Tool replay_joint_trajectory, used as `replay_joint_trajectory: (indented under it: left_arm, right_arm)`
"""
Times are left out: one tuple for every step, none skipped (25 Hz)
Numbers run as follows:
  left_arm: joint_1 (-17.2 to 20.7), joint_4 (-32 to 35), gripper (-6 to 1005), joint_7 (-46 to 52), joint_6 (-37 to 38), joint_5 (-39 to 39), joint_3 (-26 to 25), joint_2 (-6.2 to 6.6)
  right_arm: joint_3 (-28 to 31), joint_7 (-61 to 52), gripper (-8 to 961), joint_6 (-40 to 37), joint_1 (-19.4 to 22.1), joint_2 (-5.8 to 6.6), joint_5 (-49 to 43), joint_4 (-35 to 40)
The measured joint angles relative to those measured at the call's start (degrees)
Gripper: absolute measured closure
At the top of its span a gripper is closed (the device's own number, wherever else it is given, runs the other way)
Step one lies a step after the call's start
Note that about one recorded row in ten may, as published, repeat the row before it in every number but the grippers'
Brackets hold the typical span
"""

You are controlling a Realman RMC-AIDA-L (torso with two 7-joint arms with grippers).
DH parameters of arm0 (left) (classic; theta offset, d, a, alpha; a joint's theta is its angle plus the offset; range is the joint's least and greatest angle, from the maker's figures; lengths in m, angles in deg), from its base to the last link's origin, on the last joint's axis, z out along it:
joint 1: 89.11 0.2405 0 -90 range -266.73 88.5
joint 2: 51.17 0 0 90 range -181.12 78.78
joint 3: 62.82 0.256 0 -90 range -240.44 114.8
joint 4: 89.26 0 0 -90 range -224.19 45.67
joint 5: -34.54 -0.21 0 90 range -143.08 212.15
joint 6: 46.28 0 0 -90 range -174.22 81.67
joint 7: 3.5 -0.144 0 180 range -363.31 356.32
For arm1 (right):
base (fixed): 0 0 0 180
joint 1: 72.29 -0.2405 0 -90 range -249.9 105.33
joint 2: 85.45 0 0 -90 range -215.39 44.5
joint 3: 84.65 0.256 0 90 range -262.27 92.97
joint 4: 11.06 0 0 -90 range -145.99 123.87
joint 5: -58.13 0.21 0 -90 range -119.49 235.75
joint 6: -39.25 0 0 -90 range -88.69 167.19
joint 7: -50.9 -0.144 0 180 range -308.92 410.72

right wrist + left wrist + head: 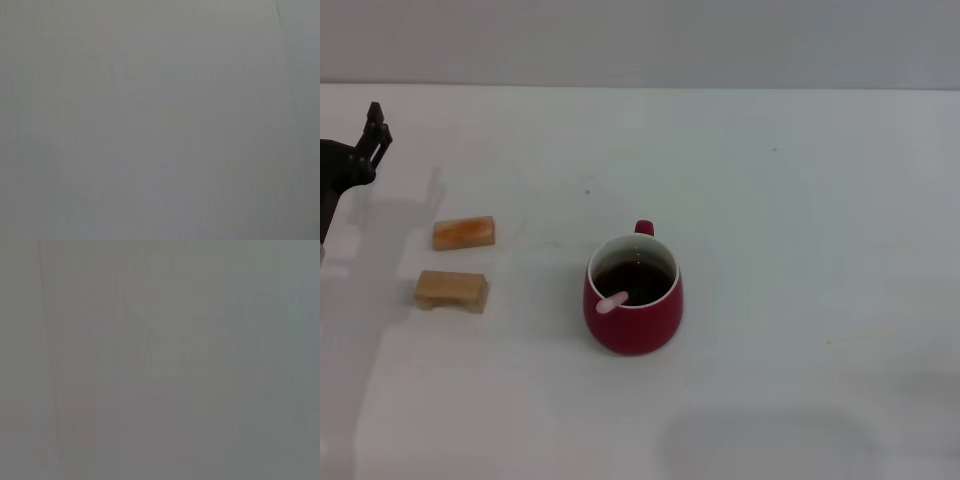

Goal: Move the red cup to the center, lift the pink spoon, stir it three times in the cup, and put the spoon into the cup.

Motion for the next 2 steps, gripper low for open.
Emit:
replay_joint_trajectory:
  left_arm:
    - [0.1,0.0,172,0.0,0.1,0.0,0.0,-0.02]
    - [0.1,0.0,172,0.0,0.3,0.0,-0.1,-0.04]
  right_arm:
    - [0.0,0.2,196,0.0,0.0,0.01,0.0,0.0]
    - [0.0,0.9,196,0.0,0.0,0.01,0.1,0.0]
